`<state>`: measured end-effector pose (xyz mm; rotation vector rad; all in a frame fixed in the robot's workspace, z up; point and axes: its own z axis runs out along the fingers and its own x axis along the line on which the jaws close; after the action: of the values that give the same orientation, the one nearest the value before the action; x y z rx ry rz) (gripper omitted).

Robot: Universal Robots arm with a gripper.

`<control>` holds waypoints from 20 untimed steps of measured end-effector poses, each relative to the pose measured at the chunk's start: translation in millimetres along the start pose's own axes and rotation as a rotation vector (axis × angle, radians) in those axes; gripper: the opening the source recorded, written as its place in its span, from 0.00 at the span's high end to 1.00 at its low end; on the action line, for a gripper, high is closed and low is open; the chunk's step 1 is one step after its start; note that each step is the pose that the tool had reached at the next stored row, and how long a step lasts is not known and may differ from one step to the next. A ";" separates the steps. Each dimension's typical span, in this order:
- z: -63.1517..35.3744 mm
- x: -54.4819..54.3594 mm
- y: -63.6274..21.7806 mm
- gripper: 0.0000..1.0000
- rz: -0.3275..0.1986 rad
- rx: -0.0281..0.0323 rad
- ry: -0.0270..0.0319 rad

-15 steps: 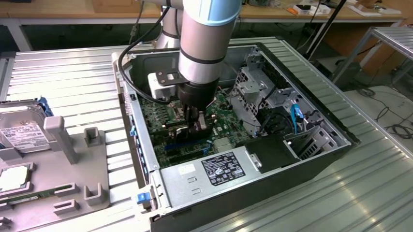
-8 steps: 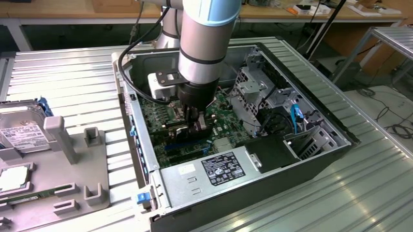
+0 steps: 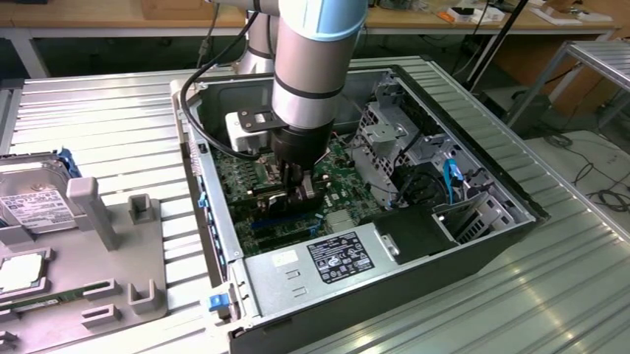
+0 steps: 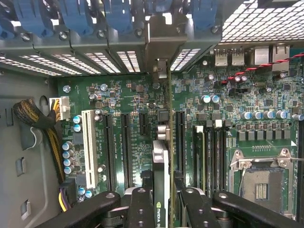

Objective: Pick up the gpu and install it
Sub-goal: 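Insert the gpu into the slot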

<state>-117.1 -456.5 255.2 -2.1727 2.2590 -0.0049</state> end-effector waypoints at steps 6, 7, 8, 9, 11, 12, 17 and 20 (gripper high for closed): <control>0.3 0.4 -0.1 0.73 0.000 -0.0010 0.0009; -0.6 0.4 -0.2 0.73 0.000 -0.0045 0.0103; -1.7 0.4 -0.1 0.73 0.000 -0.0056 0.0133; -3.0 0.4 -0.1 0.73 0.000 -0.0065 0.0143; -4.2 0.4 -0.1 0.73 0.000 -0.0077 0.0159; -4.2 0.4 -0.1 0.73 0.000 -0.0076 0.0159; -3.9 1.2 -0.2 0.73 0.000 -0.0075 0.0240; 0.9 1.3 -0.1 0.73 0.000 -0.0073 0.0247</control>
<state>-117.0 -457.8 254.2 -2.1886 2.2752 -0.0236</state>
